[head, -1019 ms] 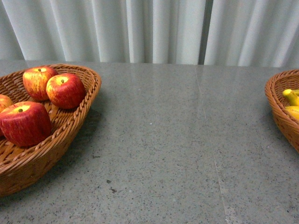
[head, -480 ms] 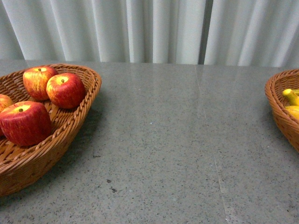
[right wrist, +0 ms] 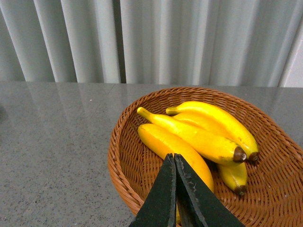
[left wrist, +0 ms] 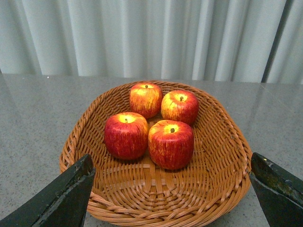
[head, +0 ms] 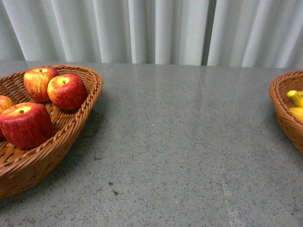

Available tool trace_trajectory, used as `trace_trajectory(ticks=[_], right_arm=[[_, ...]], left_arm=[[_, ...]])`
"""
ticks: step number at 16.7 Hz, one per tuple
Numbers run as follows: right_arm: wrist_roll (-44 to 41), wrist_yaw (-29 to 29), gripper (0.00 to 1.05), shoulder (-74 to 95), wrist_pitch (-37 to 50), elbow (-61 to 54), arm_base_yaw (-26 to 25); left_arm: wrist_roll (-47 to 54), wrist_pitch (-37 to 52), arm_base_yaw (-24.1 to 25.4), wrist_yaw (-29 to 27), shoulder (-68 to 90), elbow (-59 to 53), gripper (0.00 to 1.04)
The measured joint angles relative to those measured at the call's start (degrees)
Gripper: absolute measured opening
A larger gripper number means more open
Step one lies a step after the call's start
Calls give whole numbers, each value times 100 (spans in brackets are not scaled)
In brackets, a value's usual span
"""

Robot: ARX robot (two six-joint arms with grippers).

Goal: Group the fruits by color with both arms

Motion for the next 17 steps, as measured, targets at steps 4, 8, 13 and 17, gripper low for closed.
trace_trajectory(ticks=[4, 8, 13, 17], right_arm=[[0, 0, 12, 0, 0, 0, 0], [0, 0, 61, 0, 0, 0, 0], [0, 0, 97, 0, 0, 0, 0], [0, 0, 98, 0, 0, 0, 0]], left_arm=[[0, 0, 0, 0, 0, 0, 98], [0, 0, 0, 0, 2, 0, 98], [0, 0, 0, 0, 2, 0, 98], [2, 0, 0, 0, 0, 0, 98]])
